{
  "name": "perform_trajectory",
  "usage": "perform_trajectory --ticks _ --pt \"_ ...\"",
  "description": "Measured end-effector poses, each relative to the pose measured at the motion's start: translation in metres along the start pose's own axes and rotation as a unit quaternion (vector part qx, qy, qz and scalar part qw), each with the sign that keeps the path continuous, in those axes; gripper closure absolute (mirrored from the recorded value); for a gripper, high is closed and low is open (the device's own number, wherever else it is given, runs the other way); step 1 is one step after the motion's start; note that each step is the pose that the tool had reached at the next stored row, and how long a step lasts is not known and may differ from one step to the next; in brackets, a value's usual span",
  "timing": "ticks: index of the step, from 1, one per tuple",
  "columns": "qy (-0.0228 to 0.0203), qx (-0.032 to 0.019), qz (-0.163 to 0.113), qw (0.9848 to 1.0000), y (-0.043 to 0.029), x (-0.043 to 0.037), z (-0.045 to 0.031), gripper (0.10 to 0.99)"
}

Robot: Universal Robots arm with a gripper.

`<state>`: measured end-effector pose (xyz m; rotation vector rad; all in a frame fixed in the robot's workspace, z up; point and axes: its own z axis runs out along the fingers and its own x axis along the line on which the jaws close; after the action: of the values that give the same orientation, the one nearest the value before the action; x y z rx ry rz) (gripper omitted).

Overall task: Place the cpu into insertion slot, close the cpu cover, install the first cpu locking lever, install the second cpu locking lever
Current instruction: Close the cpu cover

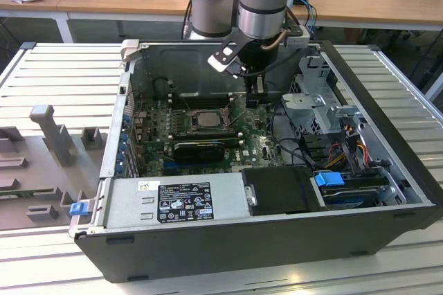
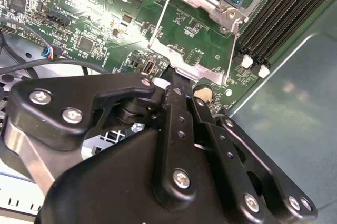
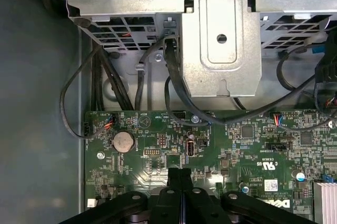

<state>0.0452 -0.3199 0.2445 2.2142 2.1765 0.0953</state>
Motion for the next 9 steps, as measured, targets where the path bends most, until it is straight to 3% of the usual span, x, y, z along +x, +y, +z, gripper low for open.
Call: perform_trajectory --ticks 9 --pt "0.0 0.0 0.0 1.0 -0.0018 0.0 -0.0001 0.98"
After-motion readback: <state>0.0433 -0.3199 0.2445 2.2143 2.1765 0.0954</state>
